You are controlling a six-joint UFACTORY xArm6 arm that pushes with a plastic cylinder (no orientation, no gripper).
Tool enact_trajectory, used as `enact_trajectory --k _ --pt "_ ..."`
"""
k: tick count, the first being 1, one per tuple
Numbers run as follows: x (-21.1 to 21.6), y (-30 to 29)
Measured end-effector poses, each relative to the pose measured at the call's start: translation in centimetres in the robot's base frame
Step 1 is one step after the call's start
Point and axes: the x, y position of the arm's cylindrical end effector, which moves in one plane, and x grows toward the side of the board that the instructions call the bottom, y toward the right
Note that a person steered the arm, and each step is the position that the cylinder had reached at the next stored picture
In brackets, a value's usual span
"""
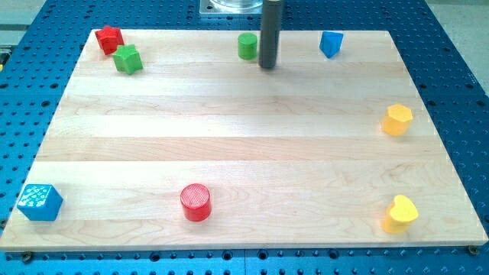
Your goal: Move the green circle diagonally bottom left to the blue triangle
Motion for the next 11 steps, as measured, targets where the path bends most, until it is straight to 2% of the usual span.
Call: enact_trajectory --k 1,2,3,4,5,6,7,8,10,11 --pt "-0.4 -5.8" --pt "-4.6 -1.7" --pt "-5.1 0.0" --pt "-9.2 -0.2" --pt "-9.4 0.8" --pt "-6.0 4.5" --pt "-2.1 5.3" --pt "-2.1 5.2" --pt "-4.8 16.6" --pt "-6.7 14.8"
